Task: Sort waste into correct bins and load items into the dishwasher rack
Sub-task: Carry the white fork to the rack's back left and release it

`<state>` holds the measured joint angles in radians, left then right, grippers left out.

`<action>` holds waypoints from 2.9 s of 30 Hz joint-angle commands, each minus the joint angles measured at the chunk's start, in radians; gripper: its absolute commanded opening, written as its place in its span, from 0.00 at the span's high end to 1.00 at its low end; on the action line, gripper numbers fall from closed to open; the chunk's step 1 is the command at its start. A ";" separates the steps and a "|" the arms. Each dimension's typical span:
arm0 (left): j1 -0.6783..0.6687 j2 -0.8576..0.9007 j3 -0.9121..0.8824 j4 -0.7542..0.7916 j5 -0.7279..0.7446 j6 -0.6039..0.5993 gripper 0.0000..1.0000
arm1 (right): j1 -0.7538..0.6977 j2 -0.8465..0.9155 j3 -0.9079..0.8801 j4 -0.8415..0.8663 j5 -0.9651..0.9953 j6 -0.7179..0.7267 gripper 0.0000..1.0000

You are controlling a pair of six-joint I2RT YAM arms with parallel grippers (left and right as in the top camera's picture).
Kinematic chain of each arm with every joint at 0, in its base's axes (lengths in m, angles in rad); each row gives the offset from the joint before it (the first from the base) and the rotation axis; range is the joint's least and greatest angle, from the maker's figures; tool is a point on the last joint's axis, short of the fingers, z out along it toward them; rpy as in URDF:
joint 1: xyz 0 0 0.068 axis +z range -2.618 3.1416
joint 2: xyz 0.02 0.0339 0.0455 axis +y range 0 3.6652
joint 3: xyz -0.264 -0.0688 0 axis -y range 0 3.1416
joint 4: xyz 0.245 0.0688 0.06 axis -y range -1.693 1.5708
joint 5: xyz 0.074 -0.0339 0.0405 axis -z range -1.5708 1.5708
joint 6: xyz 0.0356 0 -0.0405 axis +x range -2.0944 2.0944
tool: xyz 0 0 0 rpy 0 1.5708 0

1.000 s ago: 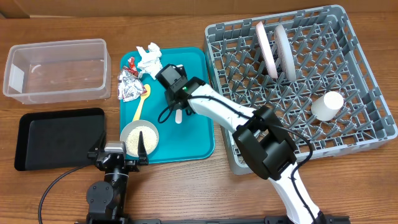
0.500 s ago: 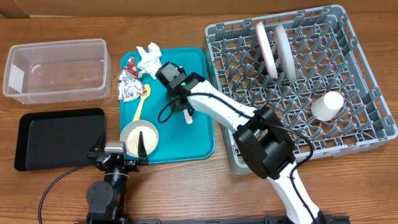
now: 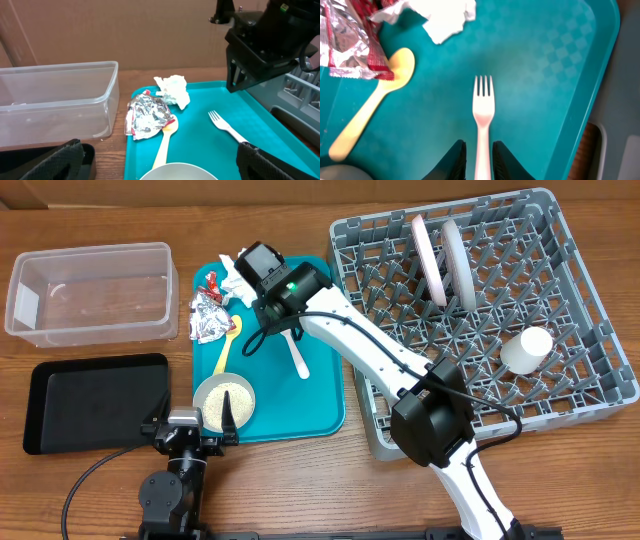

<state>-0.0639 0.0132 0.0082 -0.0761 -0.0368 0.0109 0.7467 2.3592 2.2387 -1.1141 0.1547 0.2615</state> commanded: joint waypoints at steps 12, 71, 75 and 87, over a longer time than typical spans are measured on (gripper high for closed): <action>0.003 -0.008 -0.003 0.002 0.005 0.009 0.00 | -0.021 -0.009 -0.251 0.141 -0.114 -0.030 0.37; 0.003 -0.008 -0.003 0.002 0.005 0.009 0.00 | -0.293 -0.171 -0.020 -0.012 -0.086 -0.088 0.90; 0.003 -0.008 -0.003 0.002 0.005 0.009 0.00 | -0.328 -0.170 -0.080 0.034 -0.090 -0.140 0.90; 0.003 -0.008 -0.003 0.002 0.005 0.009 0.00 | -0.328 -0.182 -0.160 0.094 -0.156 -0.243 0.57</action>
<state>-0.0639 0.0132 0.0082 -0.0757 -0.0368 0.0109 0.4126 2.2124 2.0491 -1.0206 0.0151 0.0444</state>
